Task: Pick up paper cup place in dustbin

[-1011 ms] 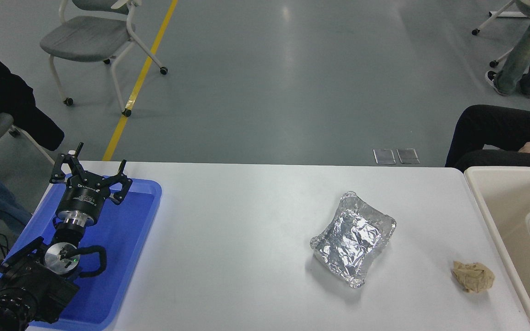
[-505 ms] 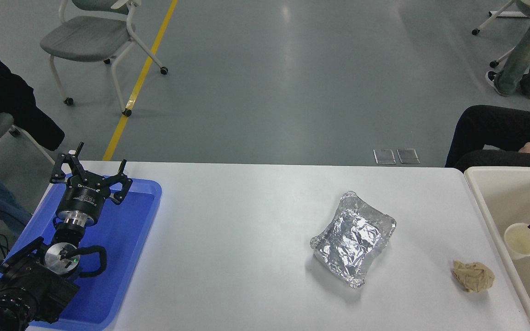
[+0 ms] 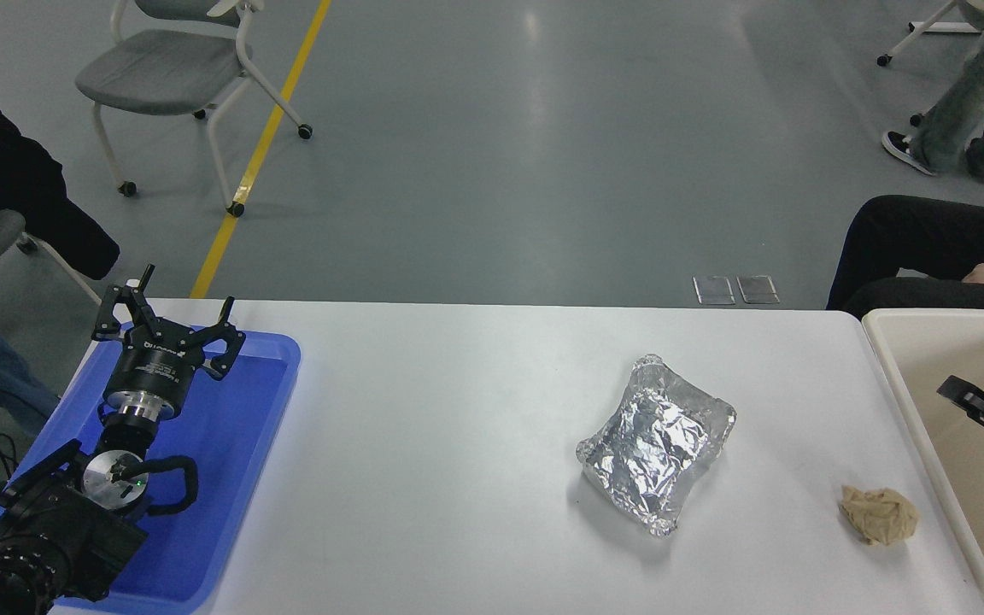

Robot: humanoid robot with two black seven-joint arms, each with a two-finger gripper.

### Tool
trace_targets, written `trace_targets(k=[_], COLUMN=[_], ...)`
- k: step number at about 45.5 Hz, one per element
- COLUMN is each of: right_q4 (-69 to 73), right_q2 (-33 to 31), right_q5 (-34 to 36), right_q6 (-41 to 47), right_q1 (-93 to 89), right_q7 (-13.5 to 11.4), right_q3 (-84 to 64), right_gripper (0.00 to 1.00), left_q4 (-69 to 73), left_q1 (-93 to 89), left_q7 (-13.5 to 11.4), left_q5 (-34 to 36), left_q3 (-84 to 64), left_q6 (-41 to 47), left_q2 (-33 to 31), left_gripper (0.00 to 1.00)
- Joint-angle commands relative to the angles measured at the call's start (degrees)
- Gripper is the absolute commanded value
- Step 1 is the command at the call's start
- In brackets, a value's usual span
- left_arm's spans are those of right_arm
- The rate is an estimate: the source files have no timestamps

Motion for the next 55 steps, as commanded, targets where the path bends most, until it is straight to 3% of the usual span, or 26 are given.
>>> trace_targets(k=[1, 18, 27, 38, 48, 55], right_q4=[14.39, 36.90, 45.69, 53.16, 57.38, 57.91], right_q2=[-6.36, -7.77, -5.23, -0.48, 4.00, 7.95], right_q5=[-4.02, -6.66, -5.00, 6.25, 16.71, 19.70], right_q6=[0.03, 10.83, 28.49, 40.01, 44.76, 44.85], right_q1=[13.20, 38.69, 56.35, 68.66, 75.96, 79.92], right_q7=[-0.06, 0.02, -0.24, -0.42, -0.42, -0.42], right_q3=[-14.25, -36.84, -44.05, -46.87, -47.13, -47.13], right_gripper=[1.00, 1.00, 1.00, 1.00, 1.00, 1.00], left_q4=[-0.05, -0.05, -0.05, -0.04, -0.05, 0.13], left_q1=[-0.05, -0.14, -0.14, -0.14, -0.14, 0.04], left_q7=[0.02, 0.02, 0.02, 0.02, 0.02, -0.06], left_q5=[0.00, 0.00, 0.09, 0.00, 0.00, 0.00], left_q3=[0.00, 0.00, 0.00, 0.00, 0.00, 0.00], left_q6=[0.00, 0.00, 0.00, 0.00, 0.00, 0.00], left_q2=[-0.08, -0.17, -0.26, -0.17, -0.17, 0.01], left_gripper=[1.00, 1.00, 1.00, 1.00, 1.00, 1.00])
